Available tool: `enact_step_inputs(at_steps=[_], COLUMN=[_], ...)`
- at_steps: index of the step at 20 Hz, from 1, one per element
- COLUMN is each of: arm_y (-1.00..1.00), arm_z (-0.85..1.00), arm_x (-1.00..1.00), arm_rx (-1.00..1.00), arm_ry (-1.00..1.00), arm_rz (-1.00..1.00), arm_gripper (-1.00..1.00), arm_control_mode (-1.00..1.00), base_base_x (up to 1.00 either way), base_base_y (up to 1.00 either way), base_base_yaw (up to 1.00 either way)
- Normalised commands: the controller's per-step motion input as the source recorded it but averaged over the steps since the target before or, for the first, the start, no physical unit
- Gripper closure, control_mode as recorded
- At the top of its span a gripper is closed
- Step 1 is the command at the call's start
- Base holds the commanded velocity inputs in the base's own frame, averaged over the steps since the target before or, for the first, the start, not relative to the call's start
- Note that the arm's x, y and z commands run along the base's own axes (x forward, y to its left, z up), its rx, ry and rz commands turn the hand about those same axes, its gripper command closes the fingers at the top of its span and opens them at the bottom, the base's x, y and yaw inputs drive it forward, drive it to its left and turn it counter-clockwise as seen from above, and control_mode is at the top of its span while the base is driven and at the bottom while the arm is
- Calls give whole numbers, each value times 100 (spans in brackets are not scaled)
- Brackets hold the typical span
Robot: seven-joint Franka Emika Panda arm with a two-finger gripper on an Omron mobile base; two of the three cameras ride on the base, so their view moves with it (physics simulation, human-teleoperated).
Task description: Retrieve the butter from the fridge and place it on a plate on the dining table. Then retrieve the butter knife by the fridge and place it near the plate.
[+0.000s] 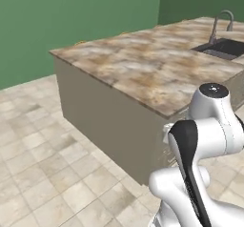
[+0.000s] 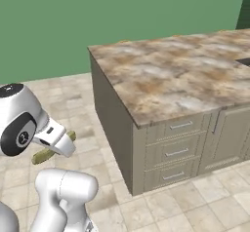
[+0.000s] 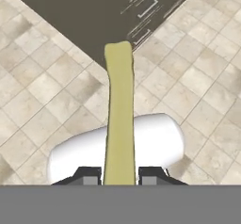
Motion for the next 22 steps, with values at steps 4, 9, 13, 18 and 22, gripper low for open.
enact_step_inputs(at_steps=[4,9,13,18,22], arm_y=[0,0,0,0,0], arm_z=[0,0,0,0,0], arm_x=[0,0,0,0,0], arm_rx=[0,0,0,0,0], arm_ry=[0,0,0,0,0], arm_rz=[0,0,0,0,0], arm_gripper=[100,100,100,100,100], arm_control_mode=[100,100,100,100,100], base_base_x=[0,0,0,0,1], base_base_y=[36,11,0,4,19], base_base_yaw=[-34,-32,-32,-20,-6])
